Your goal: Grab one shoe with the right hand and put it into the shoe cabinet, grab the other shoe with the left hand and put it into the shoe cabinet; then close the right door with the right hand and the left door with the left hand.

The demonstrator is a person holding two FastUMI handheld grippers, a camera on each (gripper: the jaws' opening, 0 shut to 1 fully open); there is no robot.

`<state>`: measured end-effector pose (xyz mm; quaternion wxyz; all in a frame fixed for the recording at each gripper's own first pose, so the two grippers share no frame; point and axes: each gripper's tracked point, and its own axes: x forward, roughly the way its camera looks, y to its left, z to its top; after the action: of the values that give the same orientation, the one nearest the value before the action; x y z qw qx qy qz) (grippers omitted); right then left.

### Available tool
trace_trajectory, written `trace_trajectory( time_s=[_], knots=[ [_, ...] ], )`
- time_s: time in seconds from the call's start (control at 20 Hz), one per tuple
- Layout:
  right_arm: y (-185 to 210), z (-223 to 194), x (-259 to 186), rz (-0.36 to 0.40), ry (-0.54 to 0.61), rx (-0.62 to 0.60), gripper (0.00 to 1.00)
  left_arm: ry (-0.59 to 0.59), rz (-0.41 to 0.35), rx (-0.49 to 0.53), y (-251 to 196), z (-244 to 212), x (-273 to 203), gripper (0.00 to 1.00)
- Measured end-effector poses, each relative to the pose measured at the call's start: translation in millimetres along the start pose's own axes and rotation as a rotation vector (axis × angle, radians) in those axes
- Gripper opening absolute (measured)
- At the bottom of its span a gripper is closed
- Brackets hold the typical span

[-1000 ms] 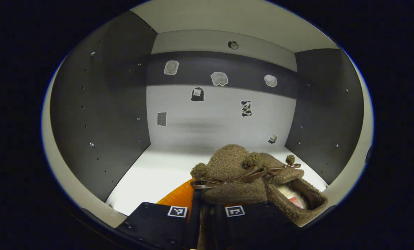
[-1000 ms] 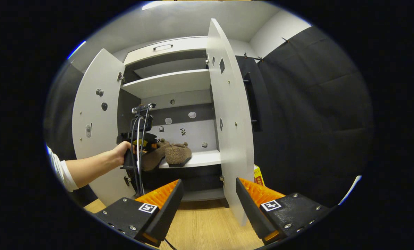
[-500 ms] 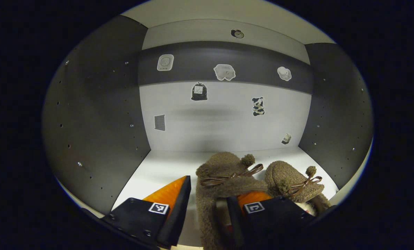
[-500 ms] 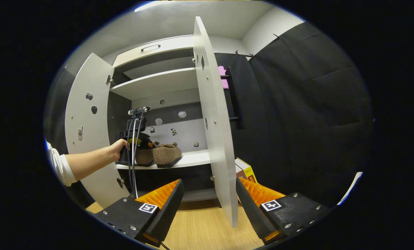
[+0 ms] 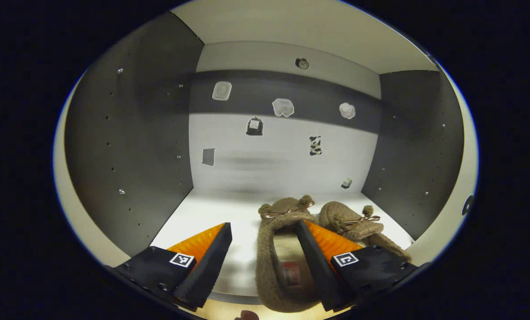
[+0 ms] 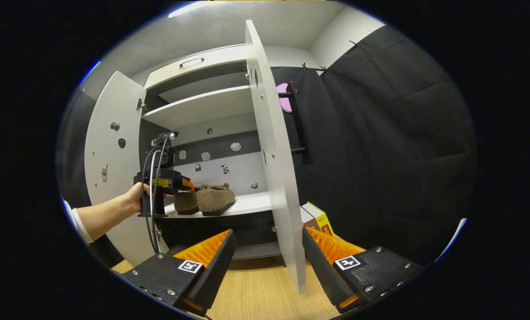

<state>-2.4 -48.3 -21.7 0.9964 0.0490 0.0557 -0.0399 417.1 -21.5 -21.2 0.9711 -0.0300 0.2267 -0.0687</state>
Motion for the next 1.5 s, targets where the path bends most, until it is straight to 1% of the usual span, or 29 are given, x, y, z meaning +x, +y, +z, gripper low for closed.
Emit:
trace_trajectory(
  time_s=[0.1,0.2,0.25,0.3,0.35,0.4,0.5,0.55,0.6,0.65,0.7,0.75,0.8,0.85,0.95,1.0,1.1,1.15,1.2,1.25,1.3,1.35,1.4,1.45,1.5],
  knots=[
    [1,1,-1,0.006,-0.005,-0.001,0.92,-0.09,-0.021,0.016,-7,23,-30,0.97],
    [2,3,-2,0.015,-0.01,-0.008,0.92,-0.139,-0.041,0.018,-15,40,-59,0.97],
    [4,5,-3,0.022,-0.012,-0.009,0.92,-0.16,-0.053,0.012,-18,46,-73,0.95],
    [5,7,-4,0.029,-0.017,-0.009,0.93,-0.186,-0.063,0.004,-21,52,-88,0.97],
    [7,8,-5,0.037,-0.021,-0.008,0.93,-0.212,-0.07,-0.001,-22,56,-105,0.97],
    [9,9,-6,0.046,-0.022,-0.009,0.92,-0.232,-0.079,-0.004,-24,57,-121,0.95],
    [12,11,-11,0.067,-0.025,-0.016,0.92,-0.255,-0.086,-0.007,-27,52,-150,0.99],
    [14,13,-13,0.078,-0.027,-0.02,0.92,-0.264,-0.082,-0.01,-26,48,-166,0.94],
    [17,14,-16,0.091,-0.03,-0.022,0.92,-0.272,-0.077,-0.013,-25,43,-181,0.97],
    [19,16,-18,0.102,-0.035,-0.023,0.92,-0.282,-0.069,-0.021,-23,38,-196,0.97],
    [21,18,-21,0.111,-0.043,-0.027,0.92,-0.299,-0.064,-0.025,-23,32,-212,0.94],
    [22,20,-24,0.118,-0.052,-0.029,0.92,-0.32,-0.047,-0.017,-20,24,-228,0.97],
    [23,21,-26,0.126,-0.057,-0.03,0.93,-0.339,-0.021,-0.006,-14,14,-242,0.97],
    [26,20,-29,0.137,-0.058,-0.028,0.92,-0.349,0.0,0.006,-9,2,-255,0.94],
    [28,16,-32,0.155,-0.048,-0.027,0.92,-0.334,0.018,0.007,-9,-31,-277,0.94],
    [29,13,-34,0.162,-0.042,-0.029,0.92,-0.318,0.024,-0.007,-9,-46,-285,0.97],
    [30,8,-38,0.174,-0.034,-0.039,0.92,-0.286,0.035,-0.05,-6,-74,-297,0.97],
    [30,6,-40,0.179,-0.036,-0.043,0.93,-0.283,0.038,-0.07,-6,-83,-303,0.99],
    [29,4,-42,0.179,-0.04,-0.047,0.93,-0.282,0.051,-0.082,-3,-93,-308,0.99],
    [28,2,-43,0.178,-0.043,-0.047,0.93,-0.278,0.068,-0.087,1,-103,-312,0.97],
    [27,1,-44,0.18,-0.046,-0.042,0.93,-0.269,0.087,-0.083,5,-112,-316,1.0],
    [25,2,-46,0.18,-0.045,-0.039,0.92,-0.263,0.108,-0.067,8,-123,-319,1.0],
    [20,5,-45,0.175,-0.049,-0.04,0.92,-0.26,0.127,-0.049,10,-128,-324,0.97],
    [13,15,-44,0.159,-0.07,-0.045,0.92,-0.261,0.139,-0.028,13,-131,-328,1.0],
    [4,30,-41,0.146,-0.104,-0.055,0.93,-0.264,0.156,-0.008,14,-133,-332,0.97]
  ],
)
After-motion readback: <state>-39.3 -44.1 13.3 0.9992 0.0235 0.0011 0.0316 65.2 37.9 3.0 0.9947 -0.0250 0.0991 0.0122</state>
